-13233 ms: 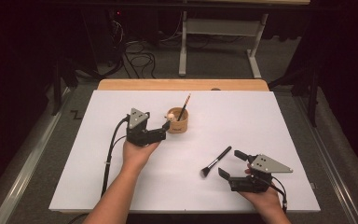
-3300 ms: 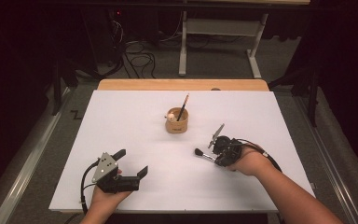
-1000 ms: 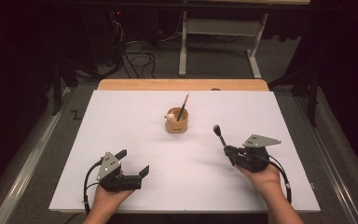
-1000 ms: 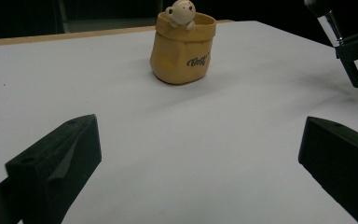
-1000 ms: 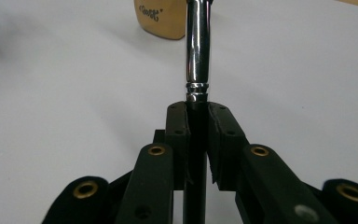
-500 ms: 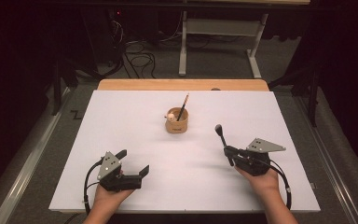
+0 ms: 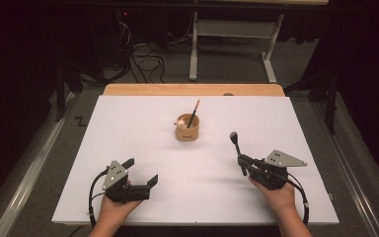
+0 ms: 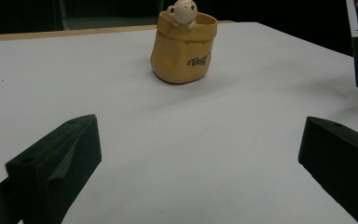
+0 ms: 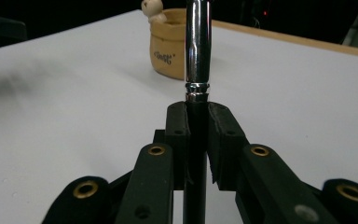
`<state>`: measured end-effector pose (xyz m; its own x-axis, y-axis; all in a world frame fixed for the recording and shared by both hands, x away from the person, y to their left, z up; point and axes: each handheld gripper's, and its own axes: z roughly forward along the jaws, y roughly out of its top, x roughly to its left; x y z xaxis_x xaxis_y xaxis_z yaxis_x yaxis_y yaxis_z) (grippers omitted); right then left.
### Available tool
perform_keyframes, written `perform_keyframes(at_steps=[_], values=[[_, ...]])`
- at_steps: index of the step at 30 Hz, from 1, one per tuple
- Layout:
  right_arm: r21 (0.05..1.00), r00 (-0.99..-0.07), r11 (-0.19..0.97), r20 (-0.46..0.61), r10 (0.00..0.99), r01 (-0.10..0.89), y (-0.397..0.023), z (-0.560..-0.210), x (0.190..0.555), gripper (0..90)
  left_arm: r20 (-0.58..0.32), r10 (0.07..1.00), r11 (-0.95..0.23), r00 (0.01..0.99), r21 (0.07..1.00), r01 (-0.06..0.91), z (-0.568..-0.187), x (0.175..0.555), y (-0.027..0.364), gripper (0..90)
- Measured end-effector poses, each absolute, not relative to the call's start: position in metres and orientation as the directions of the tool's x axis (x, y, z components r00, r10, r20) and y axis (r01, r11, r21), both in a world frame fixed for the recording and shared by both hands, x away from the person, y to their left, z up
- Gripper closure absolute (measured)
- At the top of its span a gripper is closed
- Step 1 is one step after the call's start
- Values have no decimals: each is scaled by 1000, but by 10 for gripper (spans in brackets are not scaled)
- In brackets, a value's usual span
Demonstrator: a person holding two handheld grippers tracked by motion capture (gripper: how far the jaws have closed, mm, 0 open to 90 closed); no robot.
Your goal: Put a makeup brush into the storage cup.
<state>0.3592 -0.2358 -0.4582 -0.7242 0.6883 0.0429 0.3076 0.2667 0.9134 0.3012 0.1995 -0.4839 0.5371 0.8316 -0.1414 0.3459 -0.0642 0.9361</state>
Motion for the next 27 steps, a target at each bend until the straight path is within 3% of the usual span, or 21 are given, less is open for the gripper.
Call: perform_keyframes(at_steps=[10,27], values=[[949,-721,178,69,690,261,-237,-458,353,807,-151,820,-58,551,938,343,-481,300,200,8],[964,-730,153,58,681,219,-232,-455,348,808,-149,812,-61,564,940,336,-477,298,197,32]])
